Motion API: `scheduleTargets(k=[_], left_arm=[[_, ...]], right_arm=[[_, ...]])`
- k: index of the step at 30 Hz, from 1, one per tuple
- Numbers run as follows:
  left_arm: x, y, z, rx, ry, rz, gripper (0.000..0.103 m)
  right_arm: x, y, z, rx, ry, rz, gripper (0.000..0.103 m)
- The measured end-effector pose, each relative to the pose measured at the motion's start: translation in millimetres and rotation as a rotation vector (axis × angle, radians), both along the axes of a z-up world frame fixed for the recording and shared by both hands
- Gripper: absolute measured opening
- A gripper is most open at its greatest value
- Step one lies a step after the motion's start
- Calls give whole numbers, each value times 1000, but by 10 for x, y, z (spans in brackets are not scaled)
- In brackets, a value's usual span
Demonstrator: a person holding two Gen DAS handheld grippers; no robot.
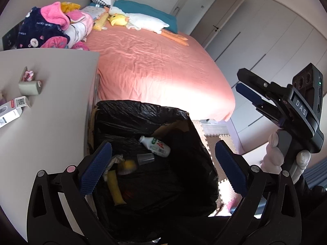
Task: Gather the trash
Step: 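Open the left tool to drop the tin while the right tool drops the cup, then move both open tools back over the table toward the white coffee cup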
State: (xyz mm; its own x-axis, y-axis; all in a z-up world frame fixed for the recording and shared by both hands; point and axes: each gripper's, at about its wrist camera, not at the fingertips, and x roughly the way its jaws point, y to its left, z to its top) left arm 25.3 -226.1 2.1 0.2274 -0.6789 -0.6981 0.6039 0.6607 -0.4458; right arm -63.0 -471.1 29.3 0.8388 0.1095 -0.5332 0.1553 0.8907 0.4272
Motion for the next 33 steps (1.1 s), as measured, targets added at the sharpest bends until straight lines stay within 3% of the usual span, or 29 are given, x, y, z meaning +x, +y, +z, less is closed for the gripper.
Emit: scheduleTargets(k=[33], left_arm=[[128, 978, -49, 47, -33, 292, 97]], right_arm=[[671, 854, -132, -27, 60, 252, 73]])
